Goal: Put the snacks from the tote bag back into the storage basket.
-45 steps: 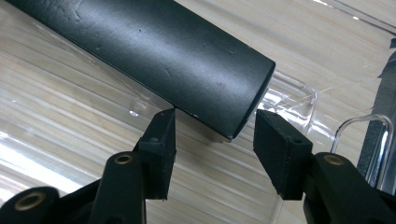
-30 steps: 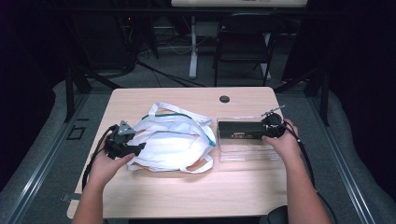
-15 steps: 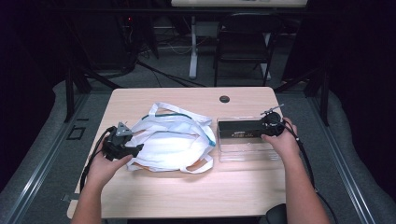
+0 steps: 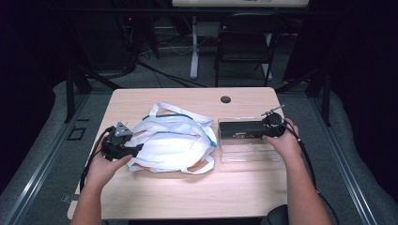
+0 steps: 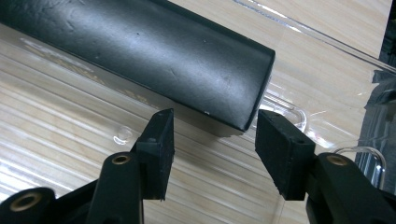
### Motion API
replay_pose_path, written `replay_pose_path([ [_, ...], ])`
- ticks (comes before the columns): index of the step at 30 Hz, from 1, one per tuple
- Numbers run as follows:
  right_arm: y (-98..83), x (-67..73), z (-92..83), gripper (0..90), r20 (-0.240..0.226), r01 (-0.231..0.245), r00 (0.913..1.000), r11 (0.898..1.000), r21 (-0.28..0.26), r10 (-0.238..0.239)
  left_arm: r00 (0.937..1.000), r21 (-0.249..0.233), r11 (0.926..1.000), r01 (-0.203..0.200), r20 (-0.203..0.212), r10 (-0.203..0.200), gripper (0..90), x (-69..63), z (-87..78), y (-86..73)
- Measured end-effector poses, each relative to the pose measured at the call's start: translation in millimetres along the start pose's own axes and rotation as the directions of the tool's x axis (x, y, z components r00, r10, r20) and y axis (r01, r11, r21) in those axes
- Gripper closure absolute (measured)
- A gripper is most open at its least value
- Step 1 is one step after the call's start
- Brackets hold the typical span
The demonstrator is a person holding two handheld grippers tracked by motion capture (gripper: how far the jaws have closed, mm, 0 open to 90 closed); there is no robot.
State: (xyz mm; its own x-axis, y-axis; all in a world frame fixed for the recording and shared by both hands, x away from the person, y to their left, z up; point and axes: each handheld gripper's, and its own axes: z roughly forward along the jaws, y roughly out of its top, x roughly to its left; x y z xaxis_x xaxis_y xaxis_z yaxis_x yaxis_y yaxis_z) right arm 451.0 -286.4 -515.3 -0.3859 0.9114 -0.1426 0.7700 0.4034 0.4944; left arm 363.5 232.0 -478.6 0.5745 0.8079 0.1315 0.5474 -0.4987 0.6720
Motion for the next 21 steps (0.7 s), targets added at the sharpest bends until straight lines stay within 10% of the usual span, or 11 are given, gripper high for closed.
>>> replay_pose_path([
  [21, -8.9, 28.6, -75.1, 52.3, -0.073, 0.054, 0.9948, 0.977, -0.208, -0.071, 0.9985, -0.026, 0.9996, 0.002, 0.055, -0.001, 44.1, -3.2, 10.6, 22.9],
])
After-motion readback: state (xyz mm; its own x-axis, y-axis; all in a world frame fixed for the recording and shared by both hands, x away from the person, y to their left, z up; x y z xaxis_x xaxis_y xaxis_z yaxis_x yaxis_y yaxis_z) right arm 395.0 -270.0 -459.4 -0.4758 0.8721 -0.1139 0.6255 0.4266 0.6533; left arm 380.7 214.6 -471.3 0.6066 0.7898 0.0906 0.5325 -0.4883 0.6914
